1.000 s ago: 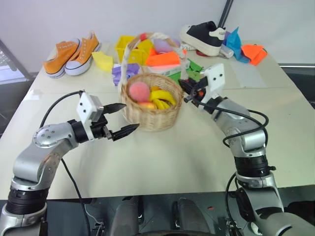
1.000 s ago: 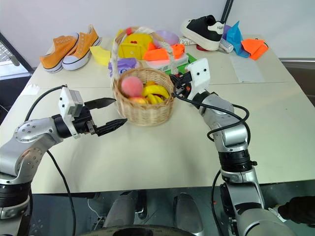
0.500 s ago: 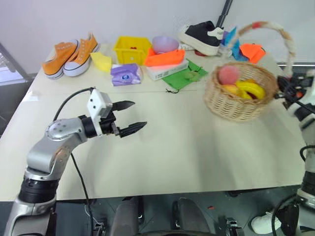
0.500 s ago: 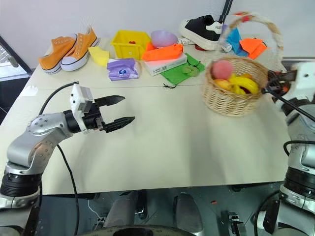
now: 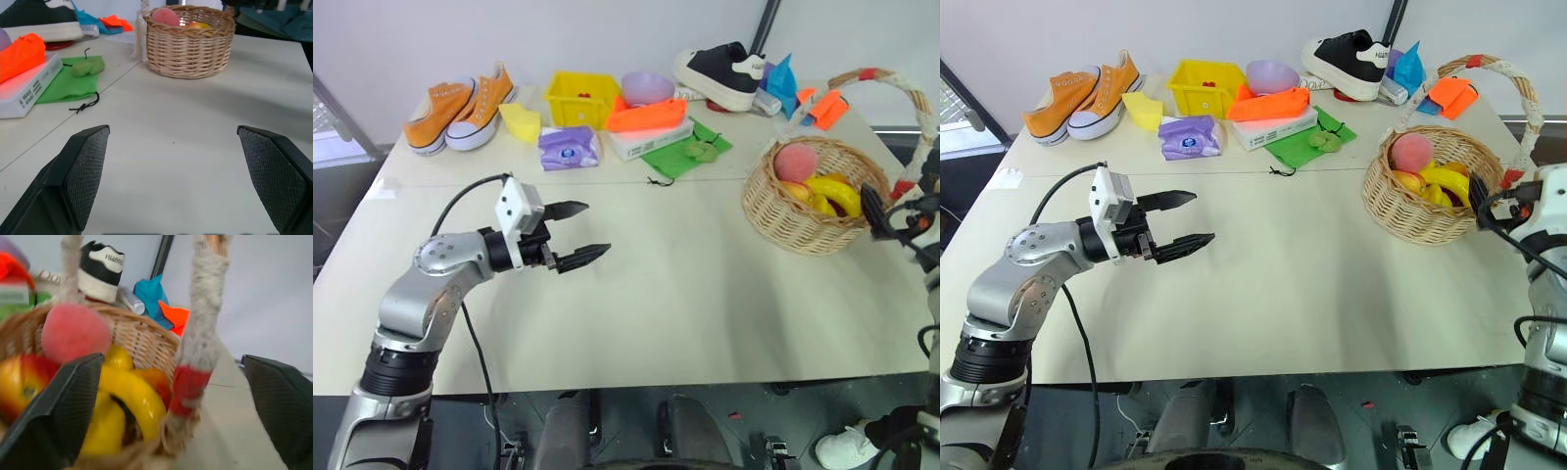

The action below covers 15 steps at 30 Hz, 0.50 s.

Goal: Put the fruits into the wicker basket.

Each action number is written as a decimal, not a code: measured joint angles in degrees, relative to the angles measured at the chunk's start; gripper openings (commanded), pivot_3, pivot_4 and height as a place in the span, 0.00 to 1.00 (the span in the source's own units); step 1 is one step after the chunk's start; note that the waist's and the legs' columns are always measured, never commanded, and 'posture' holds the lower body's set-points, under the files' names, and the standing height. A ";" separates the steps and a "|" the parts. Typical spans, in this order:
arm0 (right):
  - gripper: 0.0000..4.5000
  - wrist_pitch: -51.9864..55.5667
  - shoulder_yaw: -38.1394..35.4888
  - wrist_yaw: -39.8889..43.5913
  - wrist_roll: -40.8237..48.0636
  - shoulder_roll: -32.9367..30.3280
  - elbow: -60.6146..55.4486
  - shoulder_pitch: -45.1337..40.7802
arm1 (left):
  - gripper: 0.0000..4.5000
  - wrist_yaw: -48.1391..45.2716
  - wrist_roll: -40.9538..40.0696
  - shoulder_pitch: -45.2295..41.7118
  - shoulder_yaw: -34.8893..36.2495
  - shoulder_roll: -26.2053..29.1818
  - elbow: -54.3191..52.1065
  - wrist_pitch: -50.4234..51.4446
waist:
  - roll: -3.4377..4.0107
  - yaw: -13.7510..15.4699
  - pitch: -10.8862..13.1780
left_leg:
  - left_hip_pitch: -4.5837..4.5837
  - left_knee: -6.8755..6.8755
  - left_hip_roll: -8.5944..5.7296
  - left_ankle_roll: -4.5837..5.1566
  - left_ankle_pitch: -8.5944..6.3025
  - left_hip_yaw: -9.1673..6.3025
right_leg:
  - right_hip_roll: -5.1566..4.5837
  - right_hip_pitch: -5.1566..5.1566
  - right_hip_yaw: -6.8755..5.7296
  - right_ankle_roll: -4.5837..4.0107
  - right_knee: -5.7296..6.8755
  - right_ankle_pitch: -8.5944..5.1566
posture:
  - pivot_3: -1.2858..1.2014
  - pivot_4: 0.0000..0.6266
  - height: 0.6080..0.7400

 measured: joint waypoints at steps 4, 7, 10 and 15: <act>0.99 -1.99 -3.31 4.58 2.92 0.04 -6.65 7.31 | 1.00 2.36 2.13 1.35 0.31 -0.88 2.20 -1.31 | -0.01 -0.26 0.00 | 0.06 -0.02 0.04 0.00 0.00 -0.02 | 0.03 0.07 0.00 0.00 -0.02 0.00 | 0.52 0.24 0.95; 0.99 0.75 -2.25 9.96 8.41 0.24 -11.99 11.79 | 1.00 4.80 3.83 3.58 0.57 -1.61 4.29 -2.09 | -0.01 -0.51 0.00 | 0.14 -0.04 0.09 0.00 -0.01 -0.02 | 0.03 0.13 0.01 0.00 -0.01 0.00 | 0.52 0.24 0.95; 0.99 5.01 3.69 13.96 12.78 0.18 -17.54 12.87 | 1.00 7.29 6.06 7.96 2.37 -1.74 6.01 -4.02 | -0.01 -0.67 -0.01 | 0.21 -0.06 0.17 0.00 -0.02 -0.04 | -0.04 0.18 0.02 -0.03 -0.02 0.00 | 0.52 0.24 0.95; 0.99 6.71 14.63 15.57 12.28 2.00 -16.87 9.88 | 1.00 9.96 7.48 15.43 7.64 -1.73 7.50 -7.37 | -0.08 0.06 -0.01 | 0.08 0.02 0.14 -0.01 -0.03 -0.13 | -0.16 0.14 -0.04 -0.05 -0.05 -0.01 | 0.52 0.24 0.95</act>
